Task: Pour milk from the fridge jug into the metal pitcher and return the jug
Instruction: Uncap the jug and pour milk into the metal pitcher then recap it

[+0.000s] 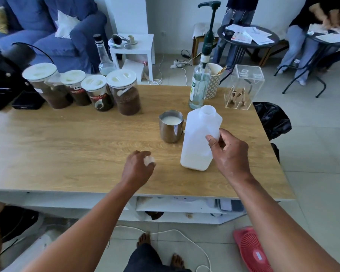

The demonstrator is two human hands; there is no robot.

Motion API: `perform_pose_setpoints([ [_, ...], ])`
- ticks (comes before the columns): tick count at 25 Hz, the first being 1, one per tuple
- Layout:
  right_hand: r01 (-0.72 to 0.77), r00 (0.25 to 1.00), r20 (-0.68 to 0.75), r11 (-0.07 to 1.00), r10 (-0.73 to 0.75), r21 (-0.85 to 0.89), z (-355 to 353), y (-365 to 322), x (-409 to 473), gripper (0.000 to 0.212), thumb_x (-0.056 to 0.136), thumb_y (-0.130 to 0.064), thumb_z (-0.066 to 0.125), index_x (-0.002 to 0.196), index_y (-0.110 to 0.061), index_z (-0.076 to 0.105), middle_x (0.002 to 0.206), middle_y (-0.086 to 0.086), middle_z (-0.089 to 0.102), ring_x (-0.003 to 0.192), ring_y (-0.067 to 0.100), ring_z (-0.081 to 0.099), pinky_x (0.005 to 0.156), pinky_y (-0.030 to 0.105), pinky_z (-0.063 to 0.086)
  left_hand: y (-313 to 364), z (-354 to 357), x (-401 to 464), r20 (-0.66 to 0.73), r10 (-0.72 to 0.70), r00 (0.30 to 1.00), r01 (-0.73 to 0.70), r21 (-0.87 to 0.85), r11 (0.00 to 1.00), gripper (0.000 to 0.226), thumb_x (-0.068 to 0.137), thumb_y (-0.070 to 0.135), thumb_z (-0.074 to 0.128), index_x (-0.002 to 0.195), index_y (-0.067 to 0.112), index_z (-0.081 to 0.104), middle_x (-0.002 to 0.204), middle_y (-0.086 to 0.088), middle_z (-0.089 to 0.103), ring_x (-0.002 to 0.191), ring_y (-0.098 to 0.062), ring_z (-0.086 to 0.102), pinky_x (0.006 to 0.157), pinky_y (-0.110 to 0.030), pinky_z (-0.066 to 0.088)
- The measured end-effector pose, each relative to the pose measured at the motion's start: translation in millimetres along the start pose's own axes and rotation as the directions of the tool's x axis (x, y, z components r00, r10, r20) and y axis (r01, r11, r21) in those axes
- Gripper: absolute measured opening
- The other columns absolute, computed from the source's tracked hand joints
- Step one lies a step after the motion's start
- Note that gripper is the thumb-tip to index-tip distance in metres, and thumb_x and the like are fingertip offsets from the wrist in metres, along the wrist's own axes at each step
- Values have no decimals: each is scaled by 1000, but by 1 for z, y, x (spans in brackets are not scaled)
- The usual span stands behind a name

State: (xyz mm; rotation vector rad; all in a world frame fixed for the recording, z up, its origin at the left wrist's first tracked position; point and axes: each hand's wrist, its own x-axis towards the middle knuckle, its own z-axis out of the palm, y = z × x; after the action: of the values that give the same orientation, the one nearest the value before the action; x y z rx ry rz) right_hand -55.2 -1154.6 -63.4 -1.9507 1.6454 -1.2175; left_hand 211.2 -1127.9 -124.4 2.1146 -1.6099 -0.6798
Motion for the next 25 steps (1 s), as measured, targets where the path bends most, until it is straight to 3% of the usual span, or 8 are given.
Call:
perform_pose_setpoints([
  [2, 2, 1000, 5, 1000, -2, -9, -2, 0, 0, 32, 97, -29, 67, 80, -3, 61, 61, 13, 56, 56, 32, 48, 50, 34, 36, 48, -26, 3, -97, 18, 995, -39, -212, 976, 39, 85, 32, 76, 122, 20, 70, 113, 1, 73, 93, -15, 68, 74, -23, 50],
  [4, -10, 1000, 10, 1000, 10, -9, -3, 1, 1, 35, 98, -32, 66, 78, -3, 60, 61, 12, 56, 55, 28, 47, 52, 35, 37, 104, -54, 6, -180, 129, 975, -183, -326, 927, 33, 84, 35, 76, 115, 26, 72, 101, 9, 74, 86, -8, 68, 73, -23, 54],
  [6, -35, 999, 12, 999, 35, -26, -5, 0, 2, 35, 98, -34, 66, 78, -5, 60, 61, 9, 57, 57, 25, 50, 54, 34, 38, 151, -74, 5, -213, 292, 933, -348, -316, 882, 33, 84, 36, 77, 115, 27, 73, 99, 15, 72, 86, -4, 68, 77, -21, 54],
  [9, -64, 998, 18, 997, 65, -53, -6, -3, 3, 29, 98, -31, 66, 81, -7, 61, 64, 5, 59, 61, 26, 55, 59, 36, 43, 186, -79, 11, -147, 506, 850, -523, -118, 844, 44, 86, 35, 77, 126, 20, 70, 116, 7, 71, 90, -8, 65, 78, -20, 46],
  [13, -88, 995, 34, 995, 89, -42, -10, -6, 5, 29, 98, -34, 64, 87, -8, 64, 70, 9, 65, 67, 29, 61, 63, 41, 49, 191, -68, 23, -76, 573, 816, -577, -51, 815, 48, 83, 39, 81, 124, 17, 71, 115, 1, 71, 91, -13, 64, 83, -27, 51],
  [20, -91, 995, 29, 995, 92, -46, -11, -6, 3, 27, 99, -35, 63, 93, -9, 66, 74, 7, 68, 70, 27, 64, 64, 43, 54, 198, -66, 32, -90, 621, 778, -619, 57, 783, 53, 71, 55, 84, 106, 18, 70, 99, 3, 61, 85, -15, 56, 67, -24, 39],
  [25, -85, 996, 33, 996, 86, -27, -11, -5, 4, 30, 99, -37, 63, 104, -8, 70, 78, 6, 70, 72, 25, 65, 67, 41, 54, 191, -67, 30, -32, 642, 766, -642, -4, 766, 43, 84, 35, 79, 124, 22, 69, 101, 16, 61, 98, -15, 57, 83, -28, 44],
])
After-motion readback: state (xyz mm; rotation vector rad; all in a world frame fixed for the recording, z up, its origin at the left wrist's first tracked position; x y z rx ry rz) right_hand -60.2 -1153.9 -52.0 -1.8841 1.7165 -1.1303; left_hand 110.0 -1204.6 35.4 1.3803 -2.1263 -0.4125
